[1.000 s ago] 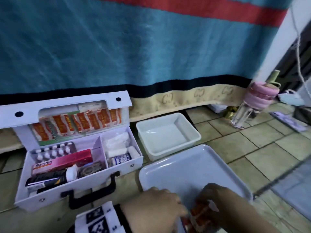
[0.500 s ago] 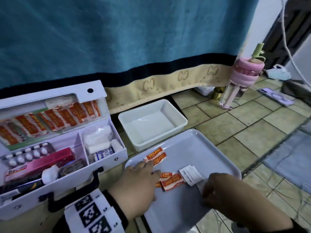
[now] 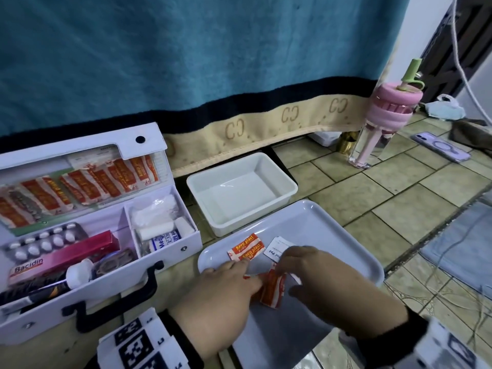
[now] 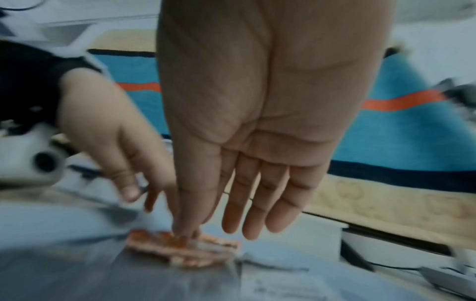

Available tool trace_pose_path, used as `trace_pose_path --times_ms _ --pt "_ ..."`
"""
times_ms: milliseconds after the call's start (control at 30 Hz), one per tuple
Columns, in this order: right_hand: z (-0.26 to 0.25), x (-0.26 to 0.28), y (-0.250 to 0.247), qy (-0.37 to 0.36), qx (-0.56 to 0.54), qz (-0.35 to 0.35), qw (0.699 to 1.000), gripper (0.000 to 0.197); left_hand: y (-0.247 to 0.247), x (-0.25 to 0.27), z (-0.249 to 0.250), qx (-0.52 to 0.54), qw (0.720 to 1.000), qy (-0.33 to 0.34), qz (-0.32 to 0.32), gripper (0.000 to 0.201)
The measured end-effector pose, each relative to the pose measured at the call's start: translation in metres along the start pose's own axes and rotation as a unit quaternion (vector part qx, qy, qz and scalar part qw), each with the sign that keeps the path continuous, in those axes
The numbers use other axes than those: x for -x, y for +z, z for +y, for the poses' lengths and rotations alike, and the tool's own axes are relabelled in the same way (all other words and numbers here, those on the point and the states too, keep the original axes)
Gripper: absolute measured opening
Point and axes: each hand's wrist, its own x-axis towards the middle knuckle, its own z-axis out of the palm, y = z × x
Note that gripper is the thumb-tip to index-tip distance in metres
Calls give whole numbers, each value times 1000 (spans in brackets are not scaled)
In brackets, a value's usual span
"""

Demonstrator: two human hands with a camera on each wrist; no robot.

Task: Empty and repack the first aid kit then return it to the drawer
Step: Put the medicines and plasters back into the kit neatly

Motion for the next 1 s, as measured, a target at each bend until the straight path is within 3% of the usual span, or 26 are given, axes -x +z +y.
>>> trace_pose_path --times_ms 67,133,200,300,367,433,600,767,900,1000 --pt "-10 -7 5 -59 46 -39 996 33 -3 3 0 6 1000 -7 6 53" --pt "-15 -12 7 -61 75 -66 993 38 -6 6 -3 12 1000 -11 15 51" --pt "-15 -15 8 -48 87 -48 994 37 -6 9 -7 22 999 -11 21 53" --pt "-12 -17 7 -61 137 -49 987 17 -5 10 -13 45 999 -10 29 57" --pt "-11 -16 5 -59 147 -62 985 24 -3 10 -17 61 998 -8 35 60" --pt "-12 -14 -2 -61 146 -32 987 13 -2 11 -21 72 997 -3 39 61" --pt "-17 -8 -29 -24 70 -95 993 9 -6 20 -35 87 991 -5 106 51" --pt "-26 -14 -55 -6 -21 -22 1000 6 -16 43 -51 108 986 -1 131 44" --pt "-48 -40 -68 -61 -84 56 993 10 -28 70 -66 102 982 -45 151 45" --pt "-75 -65 -68 -114 -152 64 980 8 -36 88 -86 103 978 -94 153 49"
